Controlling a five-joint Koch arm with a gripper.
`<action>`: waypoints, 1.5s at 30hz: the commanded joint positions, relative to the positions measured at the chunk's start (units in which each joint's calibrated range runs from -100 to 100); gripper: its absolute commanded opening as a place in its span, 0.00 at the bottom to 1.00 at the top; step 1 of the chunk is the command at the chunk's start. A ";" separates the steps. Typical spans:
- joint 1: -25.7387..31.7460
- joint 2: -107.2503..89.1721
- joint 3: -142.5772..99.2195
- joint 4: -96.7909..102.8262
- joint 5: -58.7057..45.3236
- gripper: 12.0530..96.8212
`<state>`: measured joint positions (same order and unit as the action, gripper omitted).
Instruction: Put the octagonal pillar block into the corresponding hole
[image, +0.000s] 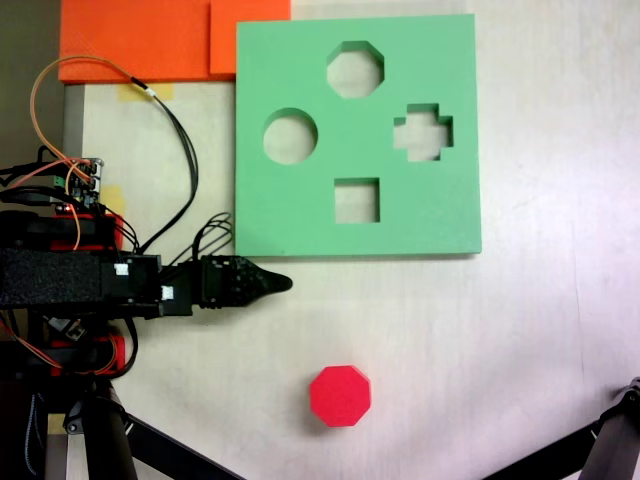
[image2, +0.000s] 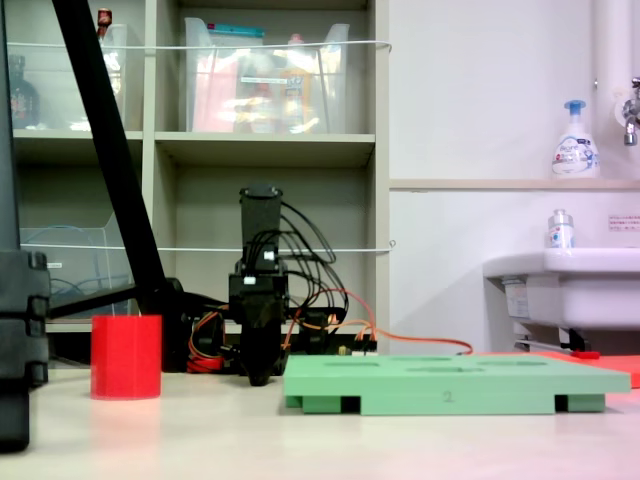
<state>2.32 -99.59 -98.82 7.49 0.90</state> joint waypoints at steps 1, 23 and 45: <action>2.54 -0.41 -1.18 -5.13 -0.63 0.45; 2.54 -0.41 -1.18 -5.13 -0.63 0.45; -4.44 -0.41 -1.18 -5.23 3.57 0.44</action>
<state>-0.56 -99.59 -98.82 7.49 4.52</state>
